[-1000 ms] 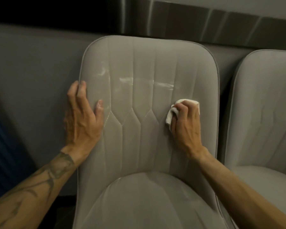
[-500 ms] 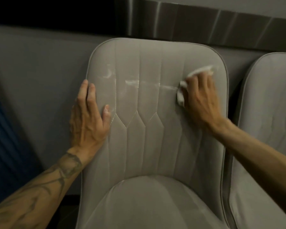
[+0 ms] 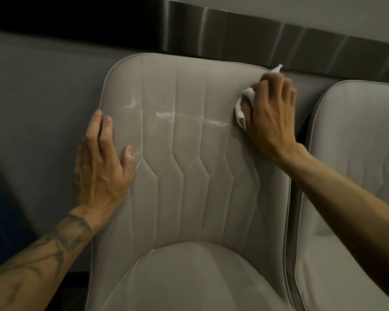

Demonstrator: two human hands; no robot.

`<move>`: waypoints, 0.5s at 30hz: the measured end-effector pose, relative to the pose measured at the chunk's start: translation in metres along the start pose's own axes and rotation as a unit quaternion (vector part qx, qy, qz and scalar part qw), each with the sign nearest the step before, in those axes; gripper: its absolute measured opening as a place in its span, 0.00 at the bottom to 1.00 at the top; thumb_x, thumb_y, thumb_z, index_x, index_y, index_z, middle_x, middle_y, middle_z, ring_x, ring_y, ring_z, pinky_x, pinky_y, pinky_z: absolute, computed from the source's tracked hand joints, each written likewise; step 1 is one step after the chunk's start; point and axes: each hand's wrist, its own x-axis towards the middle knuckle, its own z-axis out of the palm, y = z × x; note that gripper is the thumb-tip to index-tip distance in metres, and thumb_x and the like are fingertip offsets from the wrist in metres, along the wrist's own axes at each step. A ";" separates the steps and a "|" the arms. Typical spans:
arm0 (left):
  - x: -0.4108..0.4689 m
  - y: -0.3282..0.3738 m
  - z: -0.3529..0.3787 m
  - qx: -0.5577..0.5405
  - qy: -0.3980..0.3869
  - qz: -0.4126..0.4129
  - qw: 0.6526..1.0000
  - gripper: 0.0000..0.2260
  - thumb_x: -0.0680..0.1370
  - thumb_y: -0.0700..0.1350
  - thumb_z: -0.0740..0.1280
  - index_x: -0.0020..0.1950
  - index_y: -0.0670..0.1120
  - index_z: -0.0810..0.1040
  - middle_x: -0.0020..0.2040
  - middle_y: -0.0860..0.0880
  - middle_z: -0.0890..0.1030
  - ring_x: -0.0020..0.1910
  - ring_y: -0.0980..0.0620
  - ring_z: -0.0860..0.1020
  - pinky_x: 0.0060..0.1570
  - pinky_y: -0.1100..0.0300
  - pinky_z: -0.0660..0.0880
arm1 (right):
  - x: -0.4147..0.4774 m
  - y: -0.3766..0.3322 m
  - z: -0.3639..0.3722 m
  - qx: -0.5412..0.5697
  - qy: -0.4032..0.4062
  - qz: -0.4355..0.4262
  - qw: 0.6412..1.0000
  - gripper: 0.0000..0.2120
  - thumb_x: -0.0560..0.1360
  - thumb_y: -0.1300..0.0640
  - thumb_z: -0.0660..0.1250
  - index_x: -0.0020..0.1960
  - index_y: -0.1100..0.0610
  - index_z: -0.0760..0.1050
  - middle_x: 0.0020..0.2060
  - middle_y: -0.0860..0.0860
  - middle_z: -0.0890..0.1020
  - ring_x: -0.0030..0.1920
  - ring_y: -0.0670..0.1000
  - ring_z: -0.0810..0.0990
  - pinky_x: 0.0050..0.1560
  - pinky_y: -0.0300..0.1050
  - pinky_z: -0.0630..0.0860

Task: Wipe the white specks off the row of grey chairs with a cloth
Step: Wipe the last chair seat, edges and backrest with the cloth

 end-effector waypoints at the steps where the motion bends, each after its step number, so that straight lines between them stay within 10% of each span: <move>1: 0.000 -0.001 0.001 0.000 0.000 0.001 1.000 0.28 0.85 0.49 0.59 0.82 0.38 0.59 0.81 0.37 0.60 0.75 0.36 0.66 0.69 0.40 0.69 | 0.000 -0.002 0.001 0.009 0.002 0.018 1.000 0.12 0.83 0.48 0.56 0.55 0.57 0.68 0.55 0.58 0.71 0.52 0.58 0.70 0.54 0.52 0.66; 15: -0.001 -0.001 0.003 -0.006 0.006 0.004 1.000 0.29 0.84 0.49 0.60 0.82 0.39 0.58 0.81 0.37 0.60 0.75 0.36 0.65 0.70 0.41 0.67 | 0.000 0.002 -0.005 0.128 0.034 0.064 0.989 0.13 0.76 0.51 0.60 0.58 0.54 0.65 0.55 0.56 0.68 0.52 0.54 0.66 0.52 0.46 0.60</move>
